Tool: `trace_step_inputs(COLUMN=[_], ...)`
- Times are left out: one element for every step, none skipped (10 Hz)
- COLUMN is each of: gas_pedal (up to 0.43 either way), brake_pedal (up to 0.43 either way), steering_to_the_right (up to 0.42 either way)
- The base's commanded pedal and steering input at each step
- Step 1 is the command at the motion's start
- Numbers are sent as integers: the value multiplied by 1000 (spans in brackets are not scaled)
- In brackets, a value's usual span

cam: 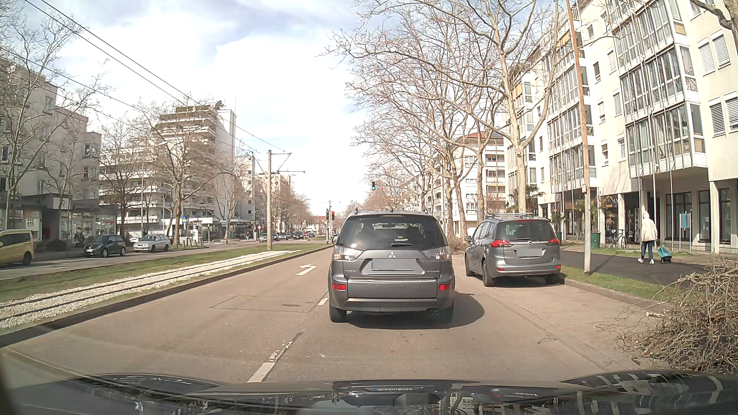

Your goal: Follow the waypoints while adhering to traffic rules and regulations

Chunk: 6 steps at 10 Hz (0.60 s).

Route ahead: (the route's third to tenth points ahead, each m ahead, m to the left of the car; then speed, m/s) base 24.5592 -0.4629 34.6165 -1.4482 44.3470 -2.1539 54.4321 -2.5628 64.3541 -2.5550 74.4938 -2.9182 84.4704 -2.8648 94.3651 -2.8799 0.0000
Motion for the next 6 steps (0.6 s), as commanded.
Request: trace_step_inputs(gas_pedal=[0,0,0,0,0,0], brake_pedal=[195,134,128,122,37,0], steering_to_the_right=[5,5,5,5,5,5])
